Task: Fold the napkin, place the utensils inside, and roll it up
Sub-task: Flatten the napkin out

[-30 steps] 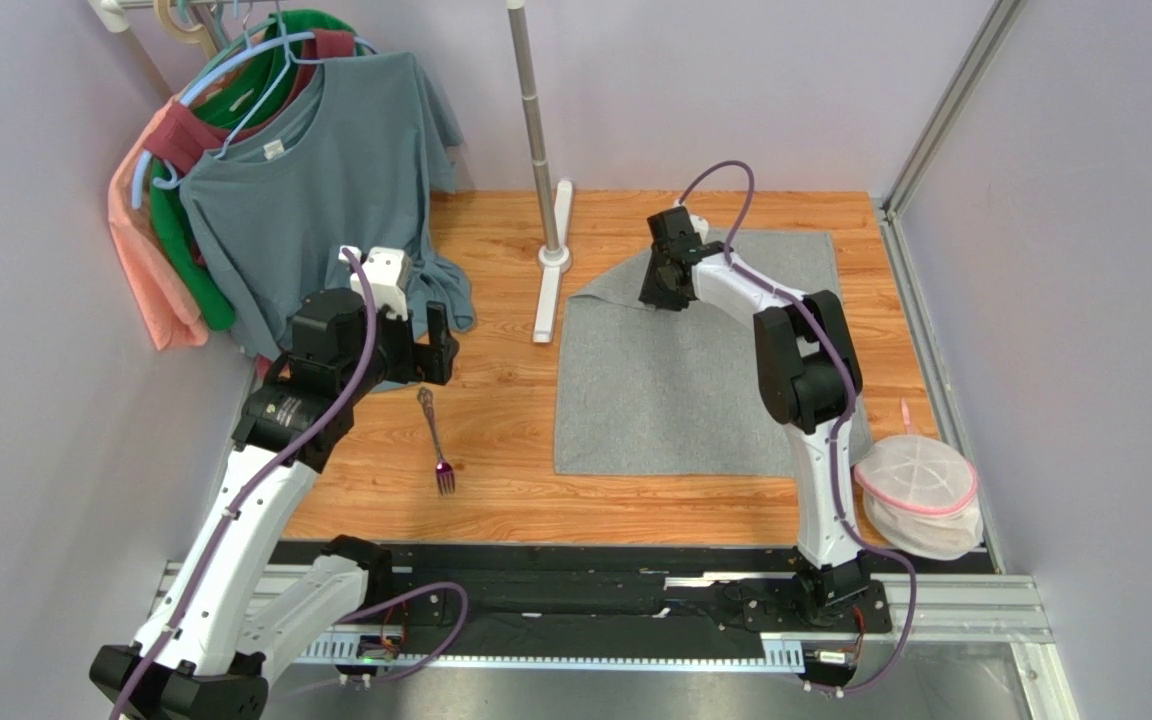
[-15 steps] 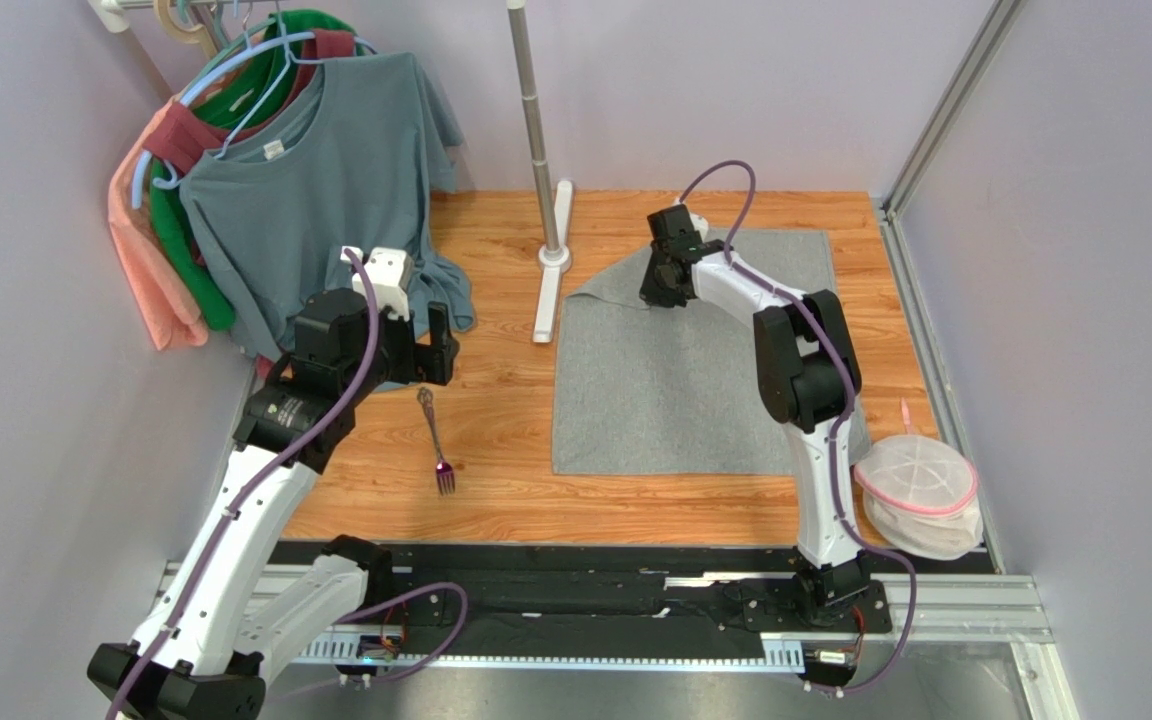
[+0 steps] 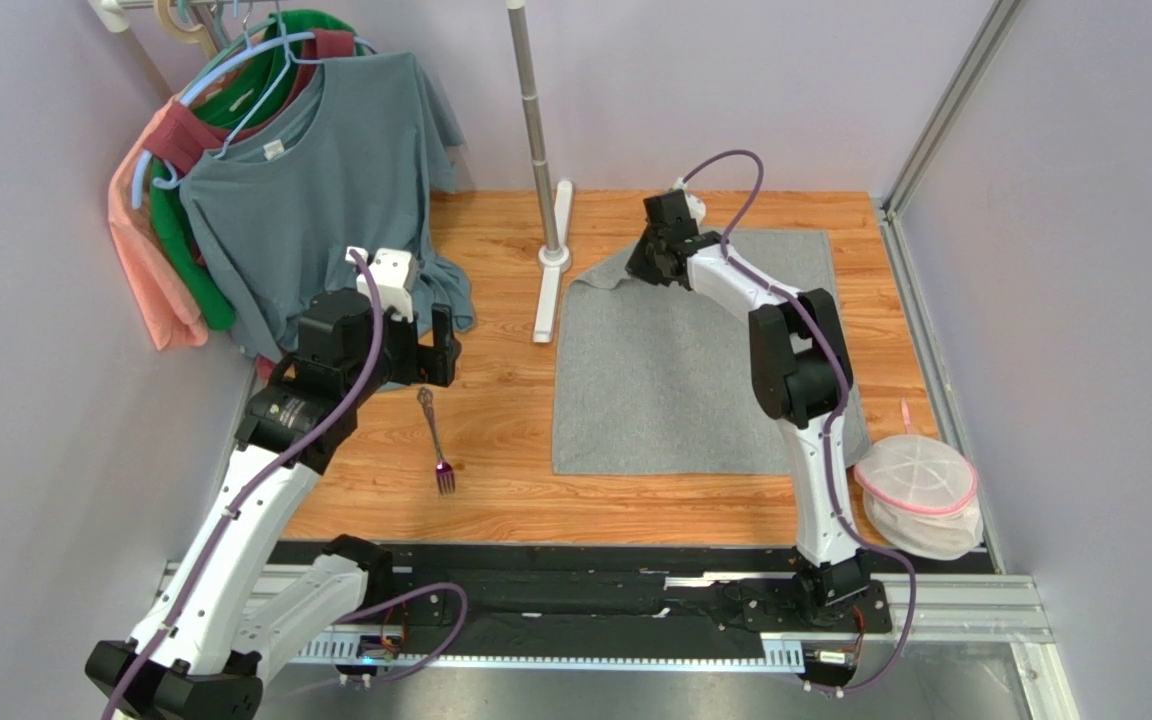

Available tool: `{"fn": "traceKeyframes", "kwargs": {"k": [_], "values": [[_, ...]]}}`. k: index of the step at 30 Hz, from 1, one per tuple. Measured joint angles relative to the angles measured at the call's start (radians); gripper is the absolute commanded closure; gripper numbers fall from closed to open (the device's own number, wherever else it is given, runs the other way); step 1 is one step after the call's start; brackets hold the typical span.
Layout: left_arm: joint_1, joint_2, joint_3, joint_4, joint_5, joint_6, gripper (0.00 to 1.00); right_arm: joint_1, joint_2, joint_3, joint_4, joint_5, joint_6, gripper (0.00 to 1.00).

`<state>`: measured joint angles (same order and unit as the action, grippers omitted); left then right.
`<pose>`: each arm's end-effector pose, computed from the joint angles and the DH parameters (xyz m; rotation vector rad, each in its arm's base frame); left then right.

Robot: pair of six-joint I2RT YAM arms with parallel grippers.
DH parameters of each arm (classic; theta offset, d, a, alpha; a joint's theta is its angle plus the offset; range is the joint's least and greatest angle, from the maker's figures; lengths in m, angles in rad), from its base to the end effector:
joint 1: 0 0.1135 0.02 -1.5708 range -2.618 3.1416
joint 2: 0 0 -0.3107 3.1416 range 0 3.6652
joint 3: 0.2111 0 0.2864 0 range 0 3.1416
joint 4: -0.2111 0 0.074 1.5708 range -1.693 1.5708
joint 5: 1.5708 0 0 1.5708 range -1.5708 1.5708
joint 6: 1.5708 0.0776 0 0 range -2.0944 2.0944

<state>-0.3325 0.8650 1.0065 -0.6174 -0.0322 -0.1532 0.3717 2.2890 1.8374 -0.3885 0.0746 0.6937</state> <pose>0.2106 -0.0701 0.3794 0.1641 2.0506 -0.2694 0.5645 0.2139 0.1665 0.4267 2.4096 0.3967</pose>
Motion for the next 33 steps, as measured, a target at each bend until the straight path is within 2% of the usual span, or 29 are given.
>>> {"fn": "traceKeyframes", "kwargs": {"k": [7, 12, 19, 22, 23, 25, 30, 33], "values": [[-0.002, 0.005, 0.0, 0.0, -0.011, 0.003, 0.01, 0.0, 0.092, 0.06, 0.198, -0.016, 0.152, 1.0], [-0.003, 0.009, 0.0, -0.001, -0.026, 0.003, 0.01, 0.0, 0.185, 0.074, 0.409, -0.052, 0.259, 1.0], [-0.006, 0.014, 0.0, -0.001, -0.033, 0.003, 0.01, 0.0, 0.36, 0.229, 0.623, -0.103, 0.37, 0.95], [-0.006, 0.015, 0.0, -0.001, -0.038, 0.004, 0.01, 0.0, 0.373, 0.236, 0.695, -0.103, 0.394, 0.73], [-0.006, 0.015, 0.0, -0.001, -0.039, 0.004, 0.01, 0.0, 0.374, 0.236, 0.721, -0.103, 0.401, 0.54], [-0.006, 0.016, 0.0, -0.001, -0.041, 0.004, 0.01, 0.0, 0.374, 0.237, 0.774, -0.106, 0.412, 0.41], [-0.007, 0.02, 0.0, -0.001, -0.041, 0.004, 0.01, 0.0, 0.371, 0.235, 0.881, -0.134, 0.386, 0.37], [-0.007, 0.021, 0.0, -0.001, -0.041, 0.004, 0.01, 0.0, 0.306, 0.128, 0.907, -0.142, 0.348, 0.37]]}}
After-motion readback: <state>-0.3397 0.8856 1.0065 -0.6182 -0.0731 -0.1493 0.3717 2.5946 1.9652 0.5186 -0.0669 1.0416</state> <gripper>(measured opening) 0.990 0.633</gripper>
